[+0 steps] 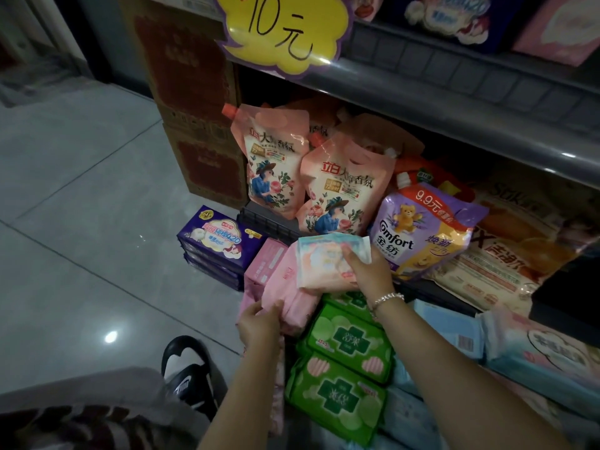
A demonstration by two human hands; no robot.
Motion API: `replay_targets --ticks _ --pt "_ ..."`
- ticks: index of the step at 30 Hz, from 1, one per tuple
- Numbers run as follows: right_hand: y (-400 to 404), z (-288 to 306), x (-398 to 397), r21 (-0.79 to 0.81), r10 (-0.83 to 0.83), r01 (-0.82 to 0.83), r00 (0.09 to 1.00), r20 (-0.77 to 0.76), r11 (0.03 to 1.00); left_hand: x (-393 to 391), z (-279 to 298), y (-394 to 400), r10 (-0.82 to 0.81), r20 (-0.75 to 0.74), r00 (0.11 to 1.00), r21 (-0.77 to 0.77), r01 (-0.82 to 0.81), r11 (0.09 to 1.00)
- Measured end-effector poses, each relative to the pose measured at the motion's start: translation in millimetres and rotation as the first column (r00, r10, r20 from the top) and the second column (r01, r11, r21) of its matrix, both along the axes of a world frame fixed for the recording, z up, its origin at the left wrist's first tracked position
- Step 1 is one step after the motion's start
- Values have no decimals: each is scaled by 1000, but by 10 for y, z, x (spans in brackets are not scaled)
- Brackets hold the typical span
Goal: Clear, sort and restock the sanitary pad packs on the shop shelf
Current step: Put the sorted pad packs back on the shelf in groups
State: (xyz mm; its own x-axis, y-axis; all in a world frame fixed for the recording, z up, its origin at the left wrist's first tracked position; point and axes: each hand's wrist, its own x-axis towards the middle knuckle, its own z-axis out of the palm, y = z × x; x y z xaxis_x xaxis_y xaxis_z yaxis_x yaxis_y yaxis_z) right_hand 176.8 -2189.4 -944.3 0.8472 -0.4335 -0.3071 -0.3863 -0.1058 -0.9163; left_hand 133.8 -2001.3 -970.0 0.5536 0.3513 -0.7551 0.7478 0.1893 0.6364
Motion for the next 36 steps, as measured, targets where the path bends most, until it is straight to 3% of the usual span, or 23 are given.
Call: replay_targets --ticks 5,12,16,20,28,31,36 --pt "16 62 -183 165 -75 80 997 -31 983 2 6 43 -73 54 996 9 72 997" --pt "2 303 -680 315 -139 126 990 19 941 -184 401 -123 -208 118 971 192 183 964" --pt "-100 544 -1032 346 -178 150 983 49 926 -328 874 -281 -287 273 918 53 283 958" --pt "-287 828 -1406 383 -218 170 972 85 908 -545 1308 -549 -452 355 818 -102 514 852" --pt "-862 1268 -2289 293 -224 190 971 87 937 -1101 1606 -1154 -679 487 549 6 776 631" --pt "-1076 1362 -2595 252 -259 240 965 43 937 -1283 1642 -1503 -694 470 545 -91 812 576" --pt "-1331 1482 -3015 608 -495 391 869 4 691 -1632 1883 -1892 -651 444 616 -359 788 501"
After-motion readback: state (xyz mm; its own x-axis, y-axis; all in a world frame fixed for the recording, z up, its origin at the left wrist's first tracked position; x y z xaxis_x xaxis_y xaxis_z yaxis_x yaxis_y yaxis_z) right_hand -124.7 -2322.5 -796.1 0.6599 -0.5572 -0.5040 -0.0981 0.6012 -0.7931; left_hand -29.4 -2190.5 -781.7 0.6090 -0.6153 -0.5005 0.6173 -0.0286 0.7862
